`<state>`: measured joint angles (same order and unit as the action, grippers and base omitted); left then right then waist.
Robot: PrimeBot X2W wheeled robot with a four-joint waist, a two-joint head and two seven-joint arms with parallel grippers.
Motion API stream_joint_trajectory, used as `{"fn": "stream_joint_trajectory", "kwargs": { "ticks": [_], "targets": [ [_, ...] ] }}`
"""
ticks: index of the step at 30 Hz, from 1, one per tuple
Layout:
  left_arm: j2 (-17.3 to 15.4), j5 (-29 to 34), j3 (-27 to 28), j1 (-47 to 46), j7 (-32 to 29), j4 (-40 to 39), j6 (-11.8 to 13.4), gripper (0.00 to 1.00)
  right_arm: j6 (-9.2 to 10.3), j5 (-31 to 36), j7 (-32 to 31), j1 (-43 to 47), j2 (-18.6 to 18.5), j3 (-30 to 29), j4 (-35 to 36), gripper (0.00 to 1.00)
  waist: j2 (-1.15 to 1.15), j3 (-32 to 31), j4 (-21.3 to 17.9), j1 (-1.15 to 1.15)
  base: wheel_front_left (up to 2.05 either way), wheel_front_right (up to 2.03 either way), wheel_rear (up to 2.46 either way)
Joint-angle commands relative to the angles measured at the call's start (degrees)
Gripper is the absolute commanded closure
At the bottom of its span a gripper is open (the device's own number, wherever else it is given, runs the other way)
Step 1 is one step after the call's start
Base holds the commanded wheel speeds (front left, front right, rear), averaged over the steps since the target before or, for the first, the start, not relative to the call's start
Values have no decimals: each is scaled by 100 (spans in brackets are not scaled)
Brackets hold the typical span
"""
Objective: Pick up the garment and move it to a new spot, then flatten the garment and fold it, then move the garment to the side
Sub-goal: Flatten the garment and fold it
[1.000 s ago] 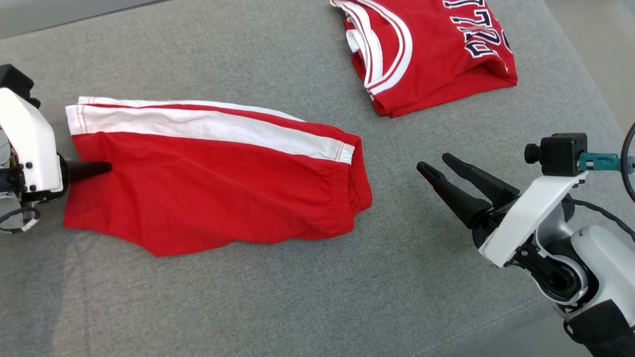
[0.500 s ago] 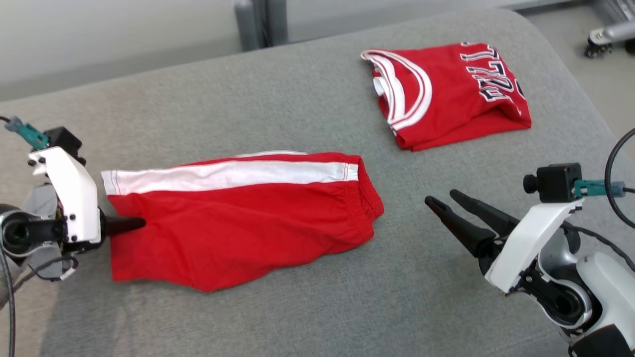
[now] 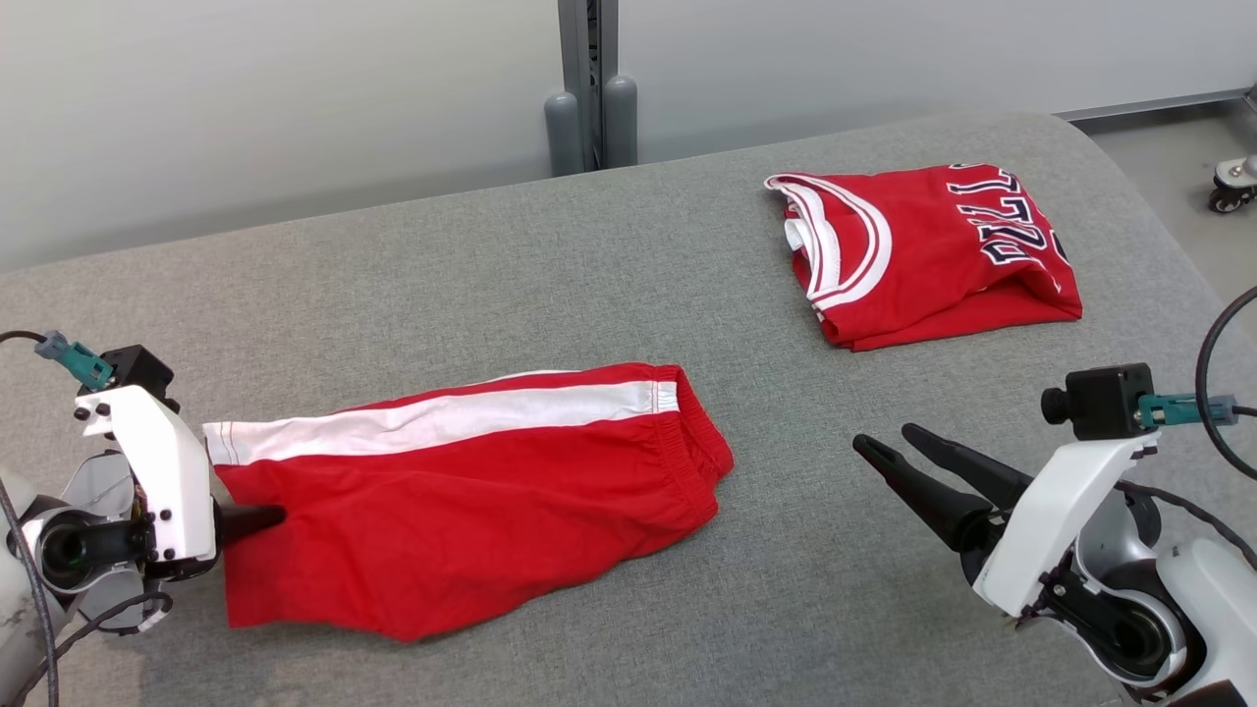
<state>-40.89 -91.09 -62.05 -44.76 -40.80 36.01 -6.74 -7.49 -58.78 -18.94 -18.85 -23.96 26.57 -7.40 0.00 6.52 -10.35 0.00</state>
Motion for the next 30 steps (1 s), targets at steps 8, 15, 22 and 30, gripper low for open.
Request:
{"fn": "stream_joint_trajectory", "kwargs": {
  "ticks": [8,15,22,30],
  "targets": [
    [125,221,-25,-75,230,196,-20,0,-3,145,-167,228,41,-190,136,0,0,-100,108,0,0,0,0],
    [-37,680,41,-308,873,-245,-75,0,-3,254,-244,428,42,-375,242,0,0,-282,283,0,0,0,0],
    [-359,1071,210,-10,2030,-1015,-72,0,-3,606,25,585,73,-664,338,0,0,-408,423,0,0,0,0],
    [-563,1455,596,773,3969,-1715,623,0,-3,1107,638,710,280,-1066,333,0,0,-453,624,0,0,0,0]
  ]
}}
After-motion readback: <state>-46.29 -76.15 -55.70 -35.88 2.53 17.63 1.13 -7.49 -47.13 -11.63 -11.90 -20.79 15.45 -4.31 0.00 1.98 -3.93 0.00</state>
